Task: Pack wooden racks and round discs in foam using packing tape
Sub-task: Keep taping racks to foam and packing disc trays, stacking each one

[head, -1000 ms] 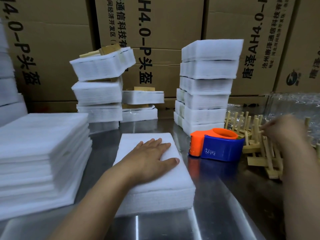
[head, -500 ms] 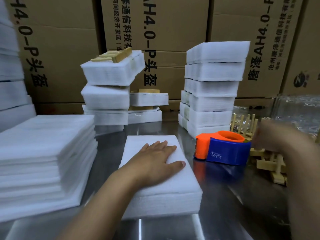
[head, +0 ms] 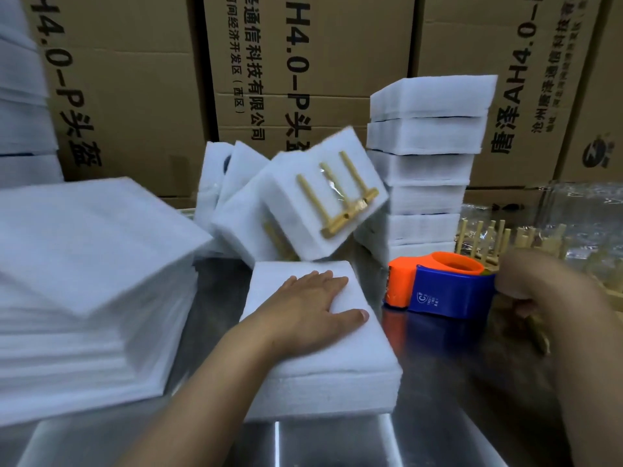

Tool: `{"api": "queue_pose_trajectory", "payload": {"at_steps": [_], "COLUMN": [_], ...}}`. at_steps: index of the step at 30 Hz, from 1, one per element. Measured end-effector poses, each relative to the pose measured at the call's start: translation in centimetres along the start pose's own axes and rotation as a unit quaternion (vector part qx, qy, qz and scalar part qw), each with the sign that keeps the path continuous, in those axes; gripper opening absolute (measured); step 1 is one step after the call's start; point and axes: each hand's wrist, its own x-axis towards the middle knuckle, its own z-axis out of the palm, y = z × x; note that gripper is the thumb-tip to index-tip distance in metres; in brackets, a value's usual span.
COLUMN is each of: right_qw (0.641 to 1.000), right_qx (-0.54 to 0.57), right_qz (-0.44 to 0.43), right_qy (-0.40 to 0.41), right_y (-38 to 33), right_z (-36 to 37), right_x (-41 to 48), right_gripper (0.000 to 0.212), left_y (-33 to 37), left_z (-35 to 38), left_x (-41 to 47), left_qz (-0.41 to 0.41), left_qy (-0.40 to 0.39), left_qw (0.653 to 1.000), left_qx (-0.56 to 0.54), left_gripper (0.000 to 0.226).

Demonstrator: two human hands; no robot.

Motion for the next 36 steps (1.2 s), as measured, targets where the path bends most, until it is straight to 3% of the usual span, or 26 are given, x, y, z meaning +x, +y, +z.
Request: {"api": "queue_pose_trajectory", "payload": {"at_steps": [3,8,12,17,19,21,24,27,31,36], "right_qw": [0.995,0.973,0.929,0.897,0.891,0.917,0.969,0.987,0.994,0.997], "right_qx": [-0.047,0.086,0.176,0.237,0.259,0.218,0.135,0.122,0.080,-0.060], "right_qz": [-0.009,0.041,0.028,-0.001,-0.008,0.007,0.065,0.062,0.037,0.013], "right_qy": [0.083,0.211,0.326,0.373,0.373,0.333,0.197,0.089,0.068,0.041], "right_y": [0.5,1.2,1.5,1.4,1.5,2.1,3.0,3.4,3.6,2.4], "right_z": [-0.8,-0.9,-1.3,-1.3,-1.3,-1.1,-1.2,-1.1,-1.6,-1.3], "right_x": [0.1,1.1,0.6,0.7,1.0,1.7,2.1,2.1,1.7,0.9], "right_gripper": [0.021,0.022,0.021,0.029,0.031,0.036,0.050,0.051,0.042,0.035], "left_y": [0.0,-0.3,-0.2,-0.2,-0.2,-0.3,-0.3,-0.3,-0.4,-0.4], "left_z": [-0.1,-0.5,-0.4,-0.3,-0.3,-0.2,-0.2,-0.2,-0.2,-0.2], "left_x": [-0.1,-0.1,-0.1,0.0,0.0,0.1,0.1,0.2,0.2,0.2], "left_qz": [-0.009,-0.024,-0.028,-0.031,-0.030,-0.029,-0.030,-0.028,-0.028,-0.029], "left_qy": [0.014,0.065,0.057,0.053,0.052,0.051,0.050,0.049,0.048,0.047], "left_qw": [0.999,0.990,0.993,0.996,0.996,0.996,0.997,0.997,0.997,0.998], "left_qx": [-0.028,-0.125,-0.094,-0.071,-0.065,-0.062,-0.059,-0.054,-0.049,-0.042], "left_gripper": [0.075,0.072,0.067,0.062,0.061,0.061,0.061,0.060,0.061,0.061]}}
